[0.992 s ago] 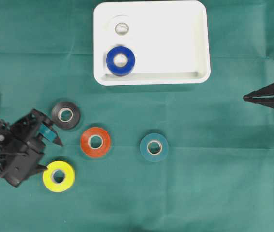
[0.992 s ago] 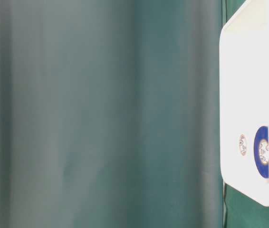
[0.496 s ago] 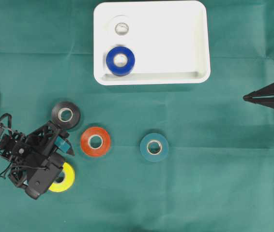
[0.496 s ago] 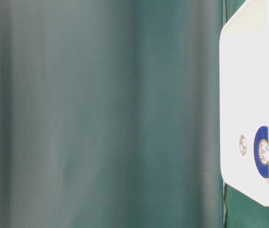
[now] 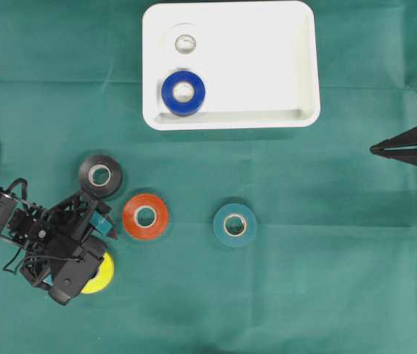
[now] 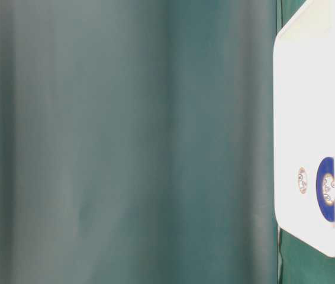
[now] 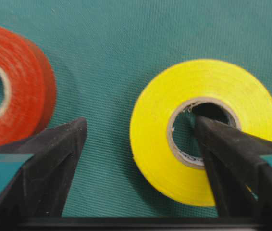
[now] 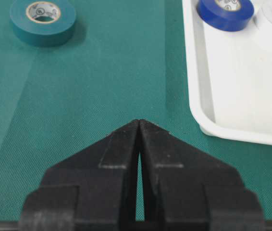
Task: Put the tape into the white case with the left arm.
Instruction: 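Insert the left gripper into the yellow roll's hole and close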
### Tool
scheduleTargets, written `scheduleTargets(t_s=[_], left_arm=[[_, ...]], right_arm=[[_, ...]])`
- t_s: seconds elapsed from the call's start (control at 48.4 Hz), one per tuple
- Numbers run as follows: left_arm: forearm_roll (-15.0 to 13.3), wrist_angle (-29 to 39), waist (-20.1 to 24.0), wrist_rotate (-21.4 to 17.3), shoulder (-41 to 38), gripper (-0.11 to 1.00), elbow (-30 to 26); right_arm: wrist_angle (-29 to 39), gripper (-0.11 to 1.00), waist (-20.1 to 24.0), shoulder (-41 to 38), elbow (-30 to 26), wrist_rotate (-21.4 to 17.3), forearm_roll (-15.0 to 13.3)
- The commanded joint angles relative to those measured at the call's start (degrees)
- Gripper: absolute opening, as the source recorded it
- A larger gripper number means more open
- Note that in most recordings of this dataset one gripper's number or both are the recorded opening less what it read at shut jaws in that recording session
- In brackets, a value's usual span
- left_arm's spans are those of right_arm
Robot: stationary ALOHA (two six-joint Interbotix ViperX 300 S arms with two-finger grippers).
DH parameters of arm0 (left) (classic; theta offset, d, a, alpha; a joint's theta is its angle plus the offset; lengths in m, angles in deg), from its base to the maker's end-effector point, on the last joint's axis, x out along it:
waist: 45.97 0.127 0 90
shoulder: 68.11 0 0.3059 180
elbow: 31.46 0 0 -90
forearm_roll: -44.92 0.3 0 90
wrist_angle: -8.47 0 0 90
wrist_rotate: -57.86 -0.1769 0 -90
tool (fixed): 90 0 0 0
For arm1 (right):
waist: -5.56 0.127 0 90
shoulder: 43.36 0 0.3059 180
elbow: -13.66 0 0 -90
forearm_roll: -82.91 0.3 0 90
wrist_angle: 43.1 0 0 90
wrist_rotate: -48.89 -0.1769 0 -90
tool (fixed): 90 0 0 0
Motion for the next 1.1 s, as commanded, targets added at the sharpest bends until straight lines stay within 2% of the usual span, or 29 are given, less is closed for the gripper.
scheduleTargets(t_s=[0.0, 0.207, 0.289, 0.331, 0.496, 0.537, 0.847, 1.075], left_arm=[[-0.1, -0.4, -0.2, -0.3, -0.3, 0.92, -1.1], [-0.1, -0.3, 0.1, -0.4, -0.7, 0.92, -1.5], [-0.1, -0.1, 0.2, -0.4, -0.3, 0.87, -1.5], [-0.1, -0.1, 0.3, -0.4, -0.2, 0.8, -1.6], [-0.1, 0.0, 0.2, -0.2, 0.4, 0.32, -1.6], [-0.1, 0.1, 0.2, -0.3, 0.5, 0.26, -1.6], [-0.1, 0.4, -0.2, -0.2, 2.8, 0.26, -2.1], [-0.1, 6.8, -0.4, -0.2, 7.5, 0.26, -4.9]], right_arm=[[-0.7, -0.09, 0.0, -0.6, -0.7, -0.1, -0.1], [-0.6, -0.09, -0.1, -0.6, -0.7, -0.1, 0.0], [-0.6, -0.09, -0.1, -0.6, -0.6, -0.1, 0.0], [-0.6, -0.09, 0.0, -0.6, -0.6, -0.1, -0.1], [-0.6, -0.09, 0.0, -0.6, -0.6, -0.1, 0.0], [-0.6, -0.09, 0.0, -0.6, -0.6, -0.1, 0.0], [-0.6, -0.09, 0.0, -0.6, -0.6, -0.1, 0.0], [-0.6, -0.09, -0.1, -0.6, -0.6, -0.1, 0.0]])
